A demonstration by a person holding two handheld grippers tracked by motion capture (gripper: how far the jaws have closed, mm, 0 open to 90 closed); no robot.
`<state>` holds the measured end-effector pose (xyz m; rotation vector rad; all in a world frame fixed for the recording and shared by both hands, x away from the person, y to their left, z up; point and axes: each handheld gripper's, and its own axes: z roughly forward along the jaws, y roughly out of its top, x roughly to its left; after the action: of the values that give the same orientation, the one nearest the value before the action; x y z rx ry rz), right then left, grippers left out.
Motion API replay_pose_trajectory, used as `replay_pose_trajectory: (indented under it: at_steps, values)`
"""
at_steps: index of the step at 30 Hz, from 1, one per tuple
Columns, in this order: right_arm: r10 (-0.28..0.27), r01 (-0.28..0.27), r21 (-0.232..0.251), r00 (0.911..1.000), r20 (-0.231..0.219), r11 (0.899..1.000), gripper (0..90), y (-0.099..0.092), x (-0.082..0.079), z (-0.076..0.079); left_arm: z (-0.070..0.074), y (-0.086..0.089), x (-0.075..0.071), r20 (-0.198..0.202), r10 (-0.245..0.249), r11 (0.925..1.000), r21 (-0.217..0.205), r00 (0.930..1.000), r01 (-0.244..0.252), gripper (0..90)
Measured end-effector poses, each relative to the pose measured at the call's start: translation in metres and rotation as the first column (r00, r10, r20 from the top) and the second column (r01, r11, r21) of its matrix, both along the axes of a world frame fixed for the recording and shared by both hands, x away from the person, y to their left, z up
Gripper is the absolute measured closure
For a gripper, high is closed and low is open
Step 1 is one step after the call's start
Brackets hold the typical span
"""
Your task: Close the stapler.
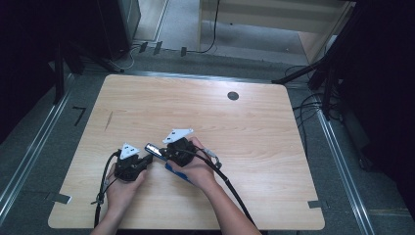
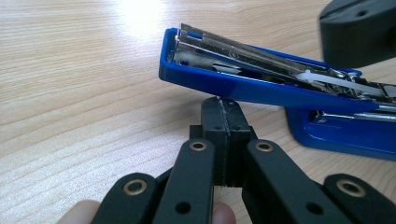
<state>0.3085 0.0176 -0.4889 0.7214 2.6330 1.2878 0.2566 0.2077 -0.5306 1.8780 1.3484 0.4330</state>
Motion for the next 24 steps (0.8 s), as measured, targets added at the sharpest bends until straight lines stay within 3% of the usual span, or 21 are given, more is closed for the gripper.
replay_pose_trajectory:
  at_steps: [10, 14, 24]
  values:
    - [-0.01, 0.01, -0.029, 0.9999, -0.007, 1.0, 90.0, 0.0094, 0.0048, -0.0066, 0.0005, -0.0012, -0.0001, 0.008, -0.011, 0.9999, 0.006, 0.9999, 0.011, 90.0]
    - [-0.011, 0.011, -0.03, 0.9999, -0.003, 1.0, 90.0, 0.0092, 0.0059, -0.006, 0.0013, -0.0021, 0.0, 0.001, -0.018, 0.9995, -0.027, 0.9998, 0.018, 90.0]
    - [-0.013, 0.013, -0.02, 0.9999, 0.006, 1.0, 90.0, 0.0061, 0.0047, -0.0017, 0.0052, -0.005, -0.0023, 0.031, -0.032, 0.9988, -0.037, 0.999, 0.033, 90.0]
